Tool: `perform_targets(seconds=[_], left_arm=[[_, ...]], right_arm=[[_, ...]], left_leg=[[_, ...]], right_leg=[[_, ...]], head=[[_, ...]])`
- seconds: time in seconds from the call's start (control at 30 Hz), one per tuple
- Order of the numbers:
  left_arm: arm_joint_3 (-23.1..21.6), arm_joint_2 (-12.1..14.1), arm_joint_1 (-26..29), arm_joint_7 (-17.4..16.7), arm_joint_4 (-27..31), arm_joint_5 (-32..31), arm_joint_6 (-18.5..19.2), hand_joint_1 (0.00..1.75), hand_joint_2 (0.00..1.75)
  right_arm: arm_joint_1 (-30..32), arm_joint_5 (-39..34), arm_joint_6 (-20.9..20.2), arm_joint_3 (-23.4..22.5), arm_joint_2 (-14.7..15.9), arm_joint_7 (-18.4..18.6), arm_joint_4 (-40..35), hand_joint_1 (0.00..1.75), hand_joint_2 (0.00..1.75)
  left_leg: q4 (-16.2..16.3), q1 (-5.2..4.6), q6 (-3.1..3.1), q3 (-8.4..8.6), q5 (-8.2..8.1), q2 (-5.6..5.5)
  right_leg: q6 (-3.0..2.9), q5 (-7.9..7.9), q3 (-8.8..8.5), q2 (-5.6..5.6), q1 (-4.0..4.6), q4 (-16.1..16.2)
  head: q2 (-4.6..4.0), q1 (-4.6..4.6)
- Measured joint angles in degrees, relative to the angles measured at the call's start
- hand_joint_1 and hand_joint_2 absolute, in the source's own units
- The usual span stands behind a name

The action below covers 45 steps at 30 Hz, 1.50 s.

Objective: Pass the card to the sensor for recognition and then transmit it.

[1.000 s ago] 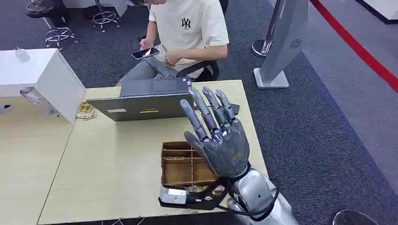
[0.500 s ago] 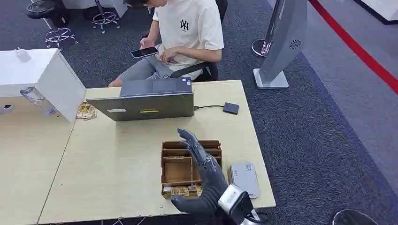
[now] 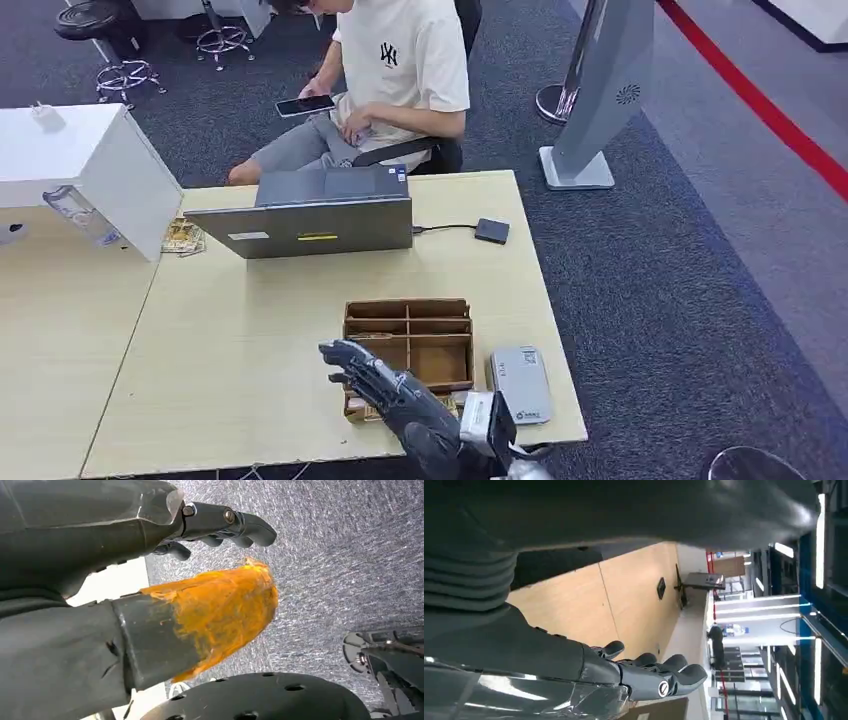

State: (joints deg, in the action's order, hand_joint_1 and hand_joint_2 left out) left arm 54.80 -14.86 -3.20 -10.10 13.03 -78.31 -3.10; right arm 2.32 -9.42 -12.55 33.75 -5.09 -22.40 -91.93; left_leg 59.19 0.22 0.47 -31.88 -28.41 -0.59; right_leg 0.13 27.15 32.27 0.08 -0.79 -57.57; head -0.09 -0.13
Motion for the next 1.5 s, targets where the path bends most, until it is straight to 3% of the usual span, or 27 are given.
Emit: perform_targets(seconds=[0.13,0.4,0.57,0.6,0.73,0.87,1.07,1.27,1.43,1.47,1.5], left_arm=[[0.0,0.0,0.0,0.0,0.0,0.0,0.0,0.0,0.0],[0.0,0.0,0.0,0.0,0.0,0.0,0.0,0.0,0.0],[0.0,0.0,0.0,0.3,0.0,-0.2,0.1,0.0,0.0],[0.0,0.0,0.0,0.3,0.0,-0.2,0.1,0.0,0.0],[0.0,0.0,0.0,0.3,0.0,0.0,0.1,0.0,0.0],[0.1,0.0,0.0,0.3,0.0,0.1,0.1,0.0,0.0],[1.0,-0.2,0.1,0.1,0.0,0.7,-0.2,0.0,0.0],[1.1,-0.5,0.1,-0.6,0.0,0.4,-0.2,0.0,0.0],[1.2,-0.5,0.1,-1.1,0.0,-0.1,-0.1,0.0,0.0],[1.2,-0.5,0.1,-1.1,0.0,-0.1,-0.1,0.0,0.0],[1.2,-0.5,0.1,-1.2,0.0,-0.2,-0.1,0.0,0.0]], right_arm=[[-1.1,2.8,2.3,0.4,0.0,-0.9,0.5,0.0,0.0],[-1.4,3.3,2.8,0.7,0.0,-1.1,1.0,0.0,0.0],[-2.0,4.0,-0.7,1.0,0.3,-2.9,1.8,0.0,0.0],[-2.0,4.7,-0.7,1.0,0.3,-3.6,1.9,0.0,1.75],[-2.0,7.9,1.6,1.0,0.3,-4.0,1.9,0.0,1.75],[-2.0,17.2,9.3,1.0,0.3,-4.0,1.9,0.0,1.75],[-1.7,41.2,32.9,1.2,-0.2,-3.3,0.7,0.0,1.75],[-1.8,60.0,49.4,2.3,-0.3,0.4,0.9,0.0,1.75],[-1.1,73.9,52.0,0.7,-0.7,-0.1,1.2,0.02,1.75],[-0.9,74.7,52.0,0.1,-0.9,-0.4,1.2,0.1,1.75],[-0.6,75.5,52.0,-0.5,-1.1,-0.9,1.2,0.37,1.75]], left_leg=[[0.0,0.0,0.0,0.02,0.0,0.02],[0.0,0.0,0.0,0.01,0.01,0.01],[0.0,0.0,0.0,0.02,0.01,0.01],[0.0,0.0,0.0,0.02,0.01,0.01],[0.0,0.0,0.0,0.02,0.01,0.02],[0.0,0.0,0.01,0.02,0.01,0.02],[0.0,0.0,0.01,0.02,0.02,0.02],[0.0,0.0,0.01,0.02,0.01,0.02],[0.0,0.0,0.01,0.02,0.02,0.01],[0.0,0.0,0.01,0.02,0.02,0.01],[0.0,0.0,0.01,0.03,0.02,0.01]], right_leg=[[-0.02,-0.02,0.0,0.02,0.0,0.0],[-0.02,-0.02,0.0,0.01,0.0,0.0],[-0.02,-0.02,0.0,0.01,0.0,0.0],[-0.02,-0.02,0.0,0.01,0.0,0.0],[-0.02,-0.02,0.0,0.02,0.0,0.0],[-0.02,-0.02,0.0,0.02,0.0,0.0],[-0.03,-0.02,0.0,0.02,0.0,0.0],[-0.03,-0.02,0.01,0.02,0.0,0.0],[-0.03,-0.02,0.0,0.02,0.0,0.0],[-0.03,-0.02,0.0,0.02,0.0,0.0],[-0.03,-0.02,0.0,0.02,0.0,0.0]], head=[[0.0,-0.02],[0.0,-0.02],[0.0,-0.02],[0.0,-0.02],[0.0,-0.02],[0.0,-0.02],[0.0,-0.02],[0.0,0.0],[0.0,-0.02],[0.0,-0.02],[0.0,-0.02]])
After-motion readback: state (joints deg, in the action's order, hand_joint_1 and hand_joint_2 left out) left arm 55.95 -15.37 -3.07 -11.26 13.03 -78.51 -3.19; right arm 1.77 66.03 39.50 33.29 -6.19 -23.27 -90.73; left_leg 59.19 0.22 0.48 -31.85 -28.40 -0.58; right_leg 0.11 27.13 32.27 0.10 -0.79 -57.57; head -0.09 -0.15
